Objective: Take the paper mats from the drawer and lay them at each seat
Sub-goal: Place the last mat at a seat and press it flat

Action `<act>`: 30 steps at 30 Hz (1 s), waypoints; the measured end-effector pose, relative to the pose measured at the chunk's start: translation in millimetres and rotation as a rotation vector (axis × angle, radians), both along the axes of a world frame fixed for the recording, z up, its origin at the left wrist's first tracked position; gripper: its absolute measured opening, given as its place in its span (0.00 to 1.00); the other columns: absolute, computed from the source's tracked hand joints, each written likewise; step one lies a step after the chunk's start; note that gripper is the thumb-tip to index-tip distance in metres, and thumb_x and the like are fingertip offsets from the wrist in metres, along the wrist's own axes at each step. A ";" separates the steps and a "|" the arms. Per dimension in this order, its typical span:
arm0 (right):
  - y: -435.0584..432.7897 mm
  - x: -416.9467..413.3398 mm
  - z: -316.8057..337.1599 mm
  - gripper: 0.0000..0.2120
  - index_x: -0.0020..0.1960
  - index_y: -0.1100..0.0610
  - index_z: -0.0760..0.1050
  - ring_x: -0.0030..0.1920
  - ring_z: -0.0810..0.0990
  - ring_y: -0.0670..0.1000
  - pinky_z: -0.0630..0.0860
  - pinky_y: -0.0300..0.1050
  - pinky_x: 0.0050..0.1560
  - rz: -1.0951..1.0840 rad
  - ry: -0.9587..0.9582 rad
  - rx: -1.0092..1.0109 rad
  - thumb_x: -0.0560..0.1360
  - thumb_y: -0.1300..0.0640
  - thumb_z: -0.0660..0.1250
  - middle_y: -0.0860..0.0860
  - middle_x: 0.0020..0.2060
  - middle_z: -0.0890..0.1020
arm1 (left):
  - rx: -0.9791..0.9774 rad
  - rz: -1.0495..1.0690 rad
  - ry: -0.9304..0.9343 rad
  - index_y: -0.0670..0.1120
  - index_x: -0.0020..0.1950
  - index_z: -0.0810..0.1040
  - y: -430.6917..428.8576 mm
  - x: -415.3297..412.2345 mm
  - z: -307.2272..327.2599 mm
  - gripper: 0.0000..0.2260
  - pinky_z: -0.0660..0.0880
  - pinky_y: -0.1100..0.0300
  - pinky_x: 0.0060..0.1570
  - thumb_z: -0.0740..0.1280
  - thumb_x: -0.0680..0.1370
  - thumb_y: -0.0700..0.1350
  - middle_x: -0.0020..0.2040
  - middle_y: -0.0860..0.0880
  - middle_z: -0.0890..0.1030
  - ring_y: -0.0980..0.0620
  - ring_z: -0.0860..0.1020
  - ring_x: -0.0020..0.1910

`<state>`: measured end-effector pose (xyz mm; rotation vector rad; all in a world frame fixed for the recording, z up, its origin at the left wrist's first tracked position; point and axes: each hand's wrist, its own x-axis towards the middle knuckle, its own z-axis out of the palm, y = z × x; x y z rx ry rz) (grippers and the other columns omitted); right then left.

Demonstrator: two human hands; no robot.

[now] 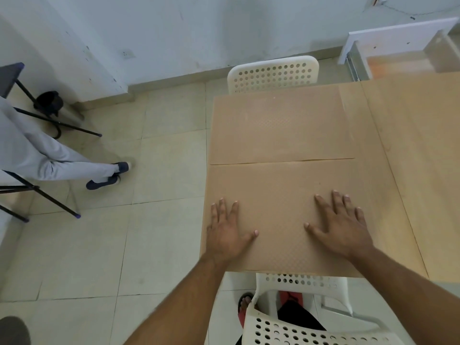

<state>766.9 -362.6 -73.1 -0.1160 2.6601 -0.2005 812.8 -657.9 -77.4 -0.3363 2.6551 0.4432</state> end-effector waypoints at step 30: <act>15.8 -50.6 2.3 0.35 0.81 0.47 0.49 0.81 0.46 0.57 0.48 0.59 0.78 -0.134 0.172 -0.086 0.78 0.32 0.46 0.56 0.81 0.49 | 0.099 -0.235 0.198 0.53 0.77 0.60 113.5 -64.4 15.8 0.28 0.58 0.39 0.74 0.61 0.79 0.58 0.81 0.46 0.53 0.45 0.48 0.80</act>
